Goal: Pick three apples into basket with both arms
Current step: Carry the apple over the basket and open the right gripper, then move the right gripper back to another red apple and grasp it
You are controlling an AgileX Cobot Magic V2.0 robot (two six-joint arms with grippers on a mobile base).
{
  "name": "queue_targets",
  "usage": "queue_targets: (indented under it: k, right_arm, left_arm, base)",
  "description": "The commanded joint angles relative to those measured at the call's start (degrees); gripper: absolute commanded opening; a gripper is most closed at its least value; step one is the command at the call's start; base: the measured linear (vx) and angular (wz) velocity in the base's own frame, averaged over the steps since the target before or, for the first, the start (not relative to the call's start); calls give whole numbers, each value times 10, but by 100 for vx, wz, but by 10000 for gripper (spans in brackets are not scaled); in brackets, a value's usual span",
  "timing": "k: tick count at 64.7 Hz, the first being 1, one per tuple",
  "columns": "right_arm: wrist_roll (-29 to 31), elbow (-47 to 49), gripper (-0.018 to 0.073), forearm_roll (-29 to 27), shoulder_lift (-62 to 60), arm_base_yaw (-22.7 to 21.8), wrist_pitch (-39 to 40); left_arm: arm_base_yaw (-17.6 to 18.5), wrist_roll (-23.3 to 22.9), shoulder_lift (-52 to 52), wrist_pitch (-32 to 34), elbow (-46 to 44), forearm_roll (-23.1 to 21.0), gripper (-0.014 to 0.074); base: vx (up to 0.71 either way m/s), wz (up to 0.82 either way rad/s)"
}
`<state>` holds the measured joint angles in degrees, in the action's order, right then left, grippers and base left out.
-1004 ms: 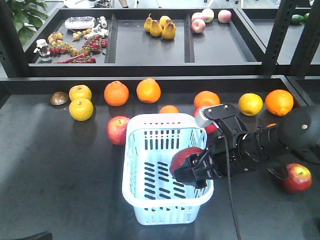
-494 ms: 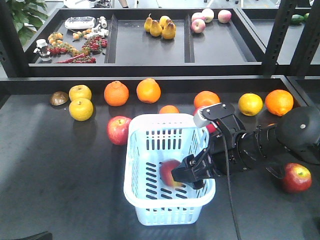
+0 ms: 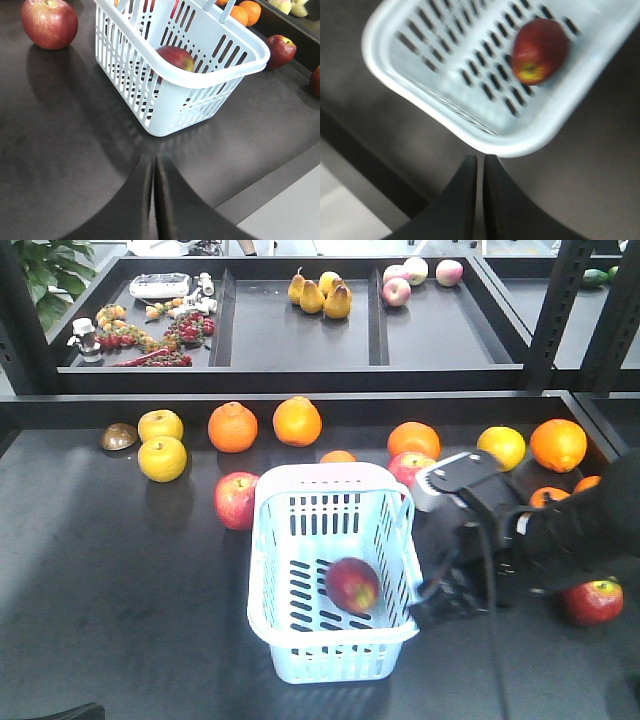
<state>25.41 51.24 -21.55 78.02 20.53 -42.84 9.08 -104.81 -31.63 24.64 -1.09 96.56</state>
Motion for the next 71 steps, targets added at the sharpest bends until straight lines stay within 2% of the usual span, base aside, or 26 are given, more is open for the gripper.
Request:
queue_targets:
  k: [1,10,16,18,22,28,33,37,44,51,56,63,71]
  right_arm:
    - [-121,15,-8,143,-37,-3,4]
    - [-259,15,-8,324,-50,-3,2]
    - [-311,15,-6,394,-49,-8,2]
    - [-324,15,-6,402,-49,-16,3]
    - [-326,15,-4,400,-49,-45,14]
    - [-316,15,-1,380,-49,-121,44]
    - [-288,17,9,334,-48,-191,60]
    - [-244,22,32,282,-41,-238,65]
    - [-190,39,99,228,-17,-296,52]
    - [-157,60,221,211,14,-319,37]
    - [-157,82,370,224,46,-319,37]
    - [-163,120,559,240,93,-319,37]
    - [-193,178,692,261,150,-319,7]
  left_arm:
    - [0,-1,-2,-4,-15,-17,-7]
    - [0,-1,-2,-4,-15,-17,-7]
    - [0,-1,-2,-4,-15,-17,-7]
    - [0,-1,-2,-4,-15,-17,-7]
    - [0,-1,-2,-4,-15,-17,-7]
    - [0,-1,-2,-4,-15,-17,-7]
    - [0,-1,-2,-4,-15,-17,-7]
    - [0,-1,-2,-4,-15,-17,-7]
    - [0,-1,-2,-4,-15,-17,-7]
    - [0,-1,-2,-4,-15,-17,-7]
    - [0,-1,-2,-4,-15,-17,-7]
    - [0,-1,-2,-4,-15,-17,-7]
    - [0,-1,-2,-4,-15,-17,-7]
  base:
    - [0,0]
    - [0,0]
    - [0,0]
    - [0,0]
    - [0,0]
    - [0,0]
    - [0,0]
    - [0,0]
    - [0,0]
    - [0,0]
    - [0,0]
    - [0,0]
    - [0,0]
